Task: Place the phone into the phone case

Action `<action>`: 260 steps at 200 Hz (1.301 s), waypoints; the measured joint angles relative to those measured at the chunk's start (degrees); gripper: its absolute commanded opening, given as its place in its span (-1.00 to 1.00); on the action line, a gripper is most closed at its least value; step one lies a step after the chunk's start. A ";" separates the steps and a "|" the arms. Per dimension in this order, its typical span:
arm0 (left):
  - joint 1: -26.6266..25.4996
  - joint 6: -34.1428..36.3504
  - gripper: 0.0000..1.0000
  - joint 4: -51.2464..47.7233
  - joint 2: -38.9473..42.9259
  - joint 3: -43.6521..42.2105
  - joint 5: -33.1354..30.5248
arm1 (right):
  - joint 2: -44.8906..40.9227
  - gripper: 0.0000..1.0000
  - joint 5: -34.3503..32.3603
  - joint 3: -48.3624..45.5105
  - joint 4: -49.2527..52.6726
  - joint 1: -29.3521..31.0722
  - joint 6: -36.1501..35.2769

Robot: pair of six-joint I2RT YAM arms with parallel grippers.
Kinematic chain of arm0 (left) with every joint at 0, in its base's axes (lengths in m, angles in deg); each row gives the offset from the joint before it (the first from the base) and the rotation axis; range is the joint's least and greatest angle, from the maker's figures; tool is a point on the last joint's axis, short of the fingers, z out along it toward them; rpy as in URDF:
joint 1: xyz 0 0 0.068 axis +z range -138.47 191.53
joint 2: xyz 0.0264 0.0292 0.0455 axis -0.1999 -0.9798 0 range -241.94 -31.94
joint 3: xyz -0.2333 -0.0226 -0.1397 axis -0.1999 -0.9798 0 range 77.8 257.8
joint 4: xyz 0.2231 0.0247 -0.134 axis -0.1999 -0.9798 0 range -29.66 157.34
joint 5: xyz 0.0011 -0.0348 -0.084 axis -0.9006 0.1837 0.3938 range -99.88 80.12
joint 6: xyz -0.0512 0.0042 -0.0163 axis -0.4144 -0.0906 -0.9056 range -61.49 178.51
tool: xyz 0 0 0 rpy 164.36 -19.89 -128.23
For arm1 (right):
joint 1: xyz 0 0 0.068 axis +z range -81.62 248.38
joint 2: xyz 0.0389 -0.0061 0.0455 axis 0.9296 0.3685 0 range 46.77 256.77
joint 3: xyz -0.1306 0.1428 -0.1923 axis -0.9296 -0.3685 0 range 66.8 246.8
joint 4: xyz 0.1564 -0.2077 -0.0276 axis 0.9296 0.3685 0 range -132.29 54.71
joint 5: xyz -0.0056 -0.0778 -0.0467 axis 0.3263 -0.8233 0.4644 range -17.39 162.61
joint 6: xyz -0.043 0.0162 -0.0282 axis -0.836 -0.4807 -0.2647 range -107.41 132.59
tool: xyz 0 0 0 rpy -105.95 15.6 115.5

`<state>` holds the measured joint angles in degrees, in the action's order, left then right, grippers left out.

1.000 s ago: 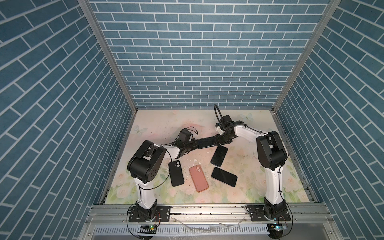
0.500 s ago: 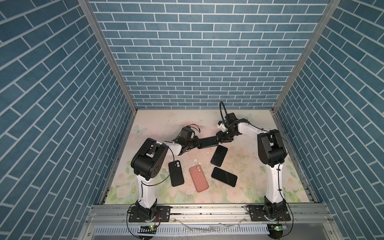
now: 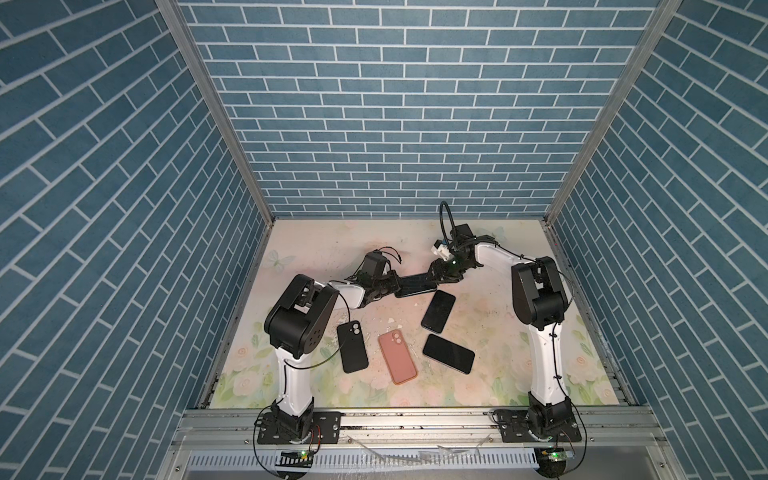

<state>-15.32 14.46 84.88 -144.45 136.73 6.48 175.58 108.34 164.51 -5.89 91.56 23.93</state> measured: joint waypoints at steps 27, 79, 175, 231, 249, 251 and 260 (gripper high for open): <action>0.02 -0.02 -0.55 0.11 0.00 -0.04 0.04 | 0.22 0.17 0.68 0.17 0.00 -0.11 0.02; 0.37 1.16 -0.14 -2.47 2.69 -0.15 0.24 | 0.42 0.17 1.79 0.17 -0.13 -0.52 0.35; 0.37 1.42 -0.03 -6.58 3.10 -0.15 0.26 | 0.81 0.16 3.69 0.13 -0.85 -0.85 0.85; 0.94 0.50 -0.17 -4.83 0.57 0.72 0.68 | 1.44 0.14 6.49 0.13 -1.25 -1.46 0.83; 1.38 0.11 -0.32 -3.85 -0.11 0.94 0.68 | 1.66 0.13 7.85 0.13 -1.38 -1.86 0.83; 1.44 -0.13 -0.34 -3.67 -0.20 0.94 0.66 | 1.68 0.13 8.07 0.11 -1.44 -1.90 0.83; 1.68 -0.22 -0.38 -3.26 -0.48 0.94 0.52 | 1.73 0.12 8.83 -0.17 -1.88 -2.10 0.87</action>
<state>-13.64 14.24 81.62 -144.93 137.67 7.01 177.31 117.17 164.34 -7.77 89.46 24.80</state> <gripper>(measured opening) 0.335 0.565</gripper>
